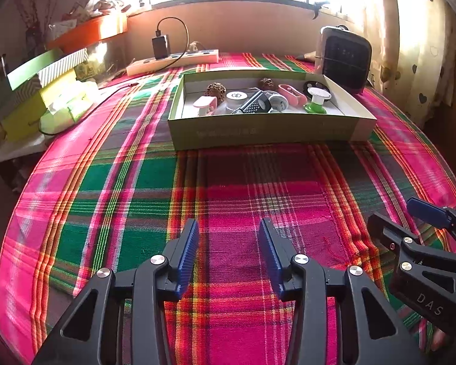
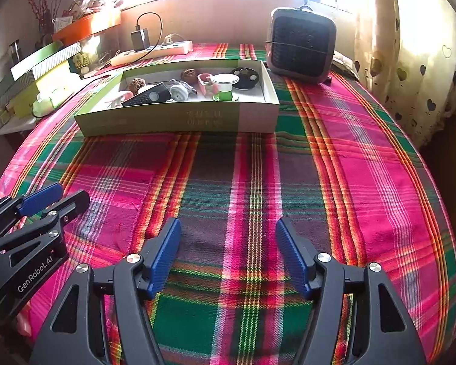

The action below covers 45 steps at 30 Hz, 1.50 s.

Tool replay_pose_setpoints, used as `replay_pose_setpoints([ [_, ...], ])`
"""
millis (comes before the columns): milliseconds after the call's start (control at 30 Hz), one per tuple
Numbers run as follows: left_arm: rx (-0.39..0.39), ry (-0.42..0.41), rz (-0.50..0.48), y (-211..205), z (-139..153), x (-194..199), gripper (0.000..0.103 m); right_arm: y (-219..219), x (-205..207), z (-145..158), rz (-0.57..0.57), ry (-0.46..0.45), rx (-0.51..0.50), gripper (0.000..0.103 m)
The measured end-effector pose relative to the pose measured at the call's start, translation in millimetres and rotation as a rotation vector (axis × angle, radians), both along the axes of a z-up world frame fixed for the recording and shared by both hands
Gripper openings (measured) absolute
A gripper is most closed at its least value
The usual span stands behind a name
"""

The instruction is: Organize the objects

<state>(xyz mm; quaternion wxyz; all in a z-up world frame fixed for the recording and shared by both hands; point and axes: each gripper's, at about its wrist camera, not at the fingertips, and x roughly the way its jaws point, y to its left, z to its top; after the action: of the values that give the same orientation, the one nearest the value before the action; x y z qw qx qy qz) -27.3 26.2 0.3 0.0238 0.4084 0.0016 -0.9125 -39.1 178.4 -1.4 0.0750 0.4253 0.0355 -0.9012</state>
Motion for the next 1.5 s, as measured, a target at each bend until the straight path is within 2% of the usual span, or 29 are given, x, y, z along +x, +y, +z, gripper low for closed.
replay_pose_setpoints([
  [167,0.001,0.001,0.039,1.6,0.1,1.8,0.04,0.2,1.5,-0.7,-0.004,0.011,0.0,0.066],
  [500,0.007,0.001,0.039,2.6,0.1,2.8,0.04,-0.5,1.0,-0.4,-0.003,0.01,0.001,0.069],
  [1500,0.005,0.001,0.039,2.5,0.0,2.4,0.041,-0.8,0.7,-0.6,-0.003,0.009,0.0,0.07],
])
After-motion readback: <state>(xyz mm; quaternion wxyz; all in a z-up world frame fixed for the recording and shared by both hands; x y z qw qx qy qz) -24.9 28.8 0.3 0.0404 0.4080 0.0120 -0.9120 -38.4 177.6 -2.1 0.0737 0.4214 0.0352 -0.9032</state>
